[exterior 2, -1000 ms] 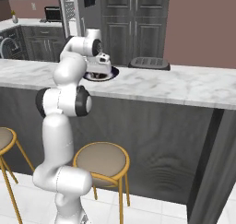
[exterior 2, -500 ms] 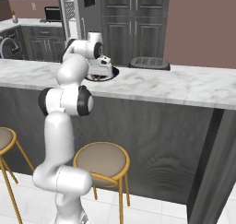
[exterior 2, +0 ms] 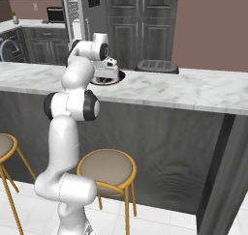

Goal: Take the chicken drumstick from the fridge and place it on the digital scale on the counter by the fridge. Wait a few seconds for a reading, then move it to the plate on the dining counter.

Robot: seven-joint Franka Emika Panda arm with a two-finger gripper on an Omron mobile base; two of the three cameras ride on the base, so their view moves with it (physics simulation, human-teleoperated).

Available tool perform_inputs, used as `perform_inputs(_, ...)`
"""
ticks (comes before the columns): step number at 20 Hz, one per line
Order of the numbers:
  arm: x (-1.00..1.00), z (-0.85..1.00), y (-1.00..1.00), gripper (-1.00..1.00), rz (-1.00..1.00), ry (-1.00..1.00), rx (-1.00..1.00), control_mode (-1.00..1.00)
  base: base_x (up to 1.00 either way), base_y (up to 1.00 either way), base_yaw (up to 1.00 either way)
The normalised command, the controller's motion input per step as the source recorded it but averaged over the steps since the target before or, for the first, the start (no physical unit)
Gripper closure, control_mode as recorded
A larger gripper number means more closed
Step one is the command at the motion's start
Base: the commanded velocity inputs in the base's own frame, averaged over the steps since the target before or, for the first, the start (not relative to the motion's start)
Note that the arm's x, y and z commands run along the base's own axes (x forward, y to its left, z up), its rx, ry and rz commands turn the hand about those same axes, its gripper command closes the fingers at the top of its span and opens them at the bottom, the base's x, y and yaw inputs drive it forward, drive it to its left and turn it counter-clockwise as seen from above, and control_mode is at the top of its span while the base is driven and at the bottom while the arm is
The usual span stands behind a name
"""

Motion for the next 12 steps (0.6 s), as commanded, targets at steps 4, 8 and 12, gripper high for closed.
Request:
perform_inputs(4,0.0,0.0,0.0,-1.0,0.0,0.0,0.0,-1.0,0.0,0.0,0.0)
perform_inputs(8,0.0,0.0,0.0,-1.0,0.0,0.0,0.0,-1.0,0.0,0.0,0.0)
perform_inputs(12,0.0,0.0,0.0,-1.0,0.0,0.0,0.0,-1.0,0.0,0.0,0.0)
